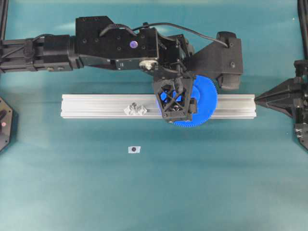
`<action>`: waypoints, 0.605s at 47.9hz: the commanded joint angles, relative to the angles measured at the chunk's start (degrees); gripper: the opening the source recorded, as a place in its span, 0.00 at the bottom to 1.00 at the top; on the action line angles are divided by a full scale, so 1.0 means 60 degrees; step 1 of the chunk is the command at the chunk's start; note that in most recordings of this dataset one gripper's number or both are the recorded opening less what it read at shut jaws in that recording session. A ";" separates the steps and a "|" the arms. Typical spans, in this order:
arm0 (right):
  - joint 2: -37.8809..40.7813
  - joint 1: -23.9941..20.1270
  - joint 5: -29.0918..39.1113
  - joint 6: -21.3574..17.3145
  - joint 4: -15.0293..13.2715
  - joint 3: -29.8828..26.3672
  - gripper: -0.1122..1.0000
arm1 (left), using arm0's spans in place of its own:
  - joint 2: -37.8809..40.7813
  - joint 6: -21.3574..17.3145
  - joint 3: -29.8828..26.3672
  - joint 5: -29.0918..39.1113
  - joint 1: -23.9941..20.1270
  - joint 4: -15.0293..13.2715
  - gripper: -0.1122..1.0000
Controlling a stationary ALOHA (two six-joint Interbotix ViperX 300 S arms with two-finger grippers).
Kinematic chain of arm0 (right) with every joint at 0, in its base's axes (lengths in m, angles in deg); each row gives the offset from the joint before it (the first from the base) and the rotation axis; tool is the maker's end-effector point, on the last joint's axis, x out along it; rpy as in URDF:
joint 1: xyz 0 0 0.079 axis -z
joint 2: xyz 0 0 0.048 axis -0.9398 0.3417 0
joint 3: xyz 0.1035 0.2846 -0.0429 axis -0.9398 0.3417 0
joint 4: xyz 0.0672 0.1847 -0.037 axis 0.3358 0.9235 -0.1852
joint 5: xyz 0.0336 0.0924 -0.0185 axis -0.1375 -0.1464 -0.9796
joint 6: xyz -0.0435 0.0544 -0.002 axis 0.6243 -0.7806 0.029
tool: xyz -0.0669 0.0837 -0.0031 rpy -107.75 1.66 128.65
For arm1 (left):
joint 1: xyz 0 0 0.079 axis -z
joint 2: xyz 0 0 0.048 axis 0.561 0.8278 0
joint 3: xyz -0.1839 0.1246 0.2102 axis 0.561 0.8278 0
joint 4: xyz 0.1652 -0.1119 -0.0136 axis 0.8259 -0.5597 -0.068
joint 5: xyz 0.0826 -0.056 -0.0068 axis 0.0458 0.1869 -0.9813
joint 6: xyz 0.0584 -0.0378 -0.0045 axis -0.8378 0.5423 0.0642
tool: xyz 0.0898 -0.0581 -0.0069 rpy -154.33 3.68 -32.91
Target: Insert the large gear onto the shaft.
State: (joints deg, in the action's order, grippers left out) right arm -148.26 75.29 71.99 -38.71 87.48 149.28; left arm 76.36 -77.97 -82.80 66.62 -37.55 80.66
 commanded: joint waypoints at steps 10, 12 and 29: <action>0.0073 0.0029 -0.0044 -0.0117 -0.0015 -0.0176 0.21 | -0.0410 0.0015 -0.0234 -0.0044 0.0029 0.0015 0.90; 0.0073 0.0029 -0.0044 -0.0117 -0.0015 -0.0176 0.21 | -0.0410 0.0015 -0.0249 -0.0044 0.0029 0.0015 0.90; 0.0073 0.0029 -0.0044 -0.0117 -0.0015 -0.0146 0.21 | -0.0381 0.0015 -0.0249 -0.0088 0.0029 0.0015 0.90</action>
State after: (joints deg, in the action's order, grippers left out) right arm -148.17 75.38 71.99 -38.71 87.48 149.28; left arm 76.36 -77.97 -82.80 66.44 -37.55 80.66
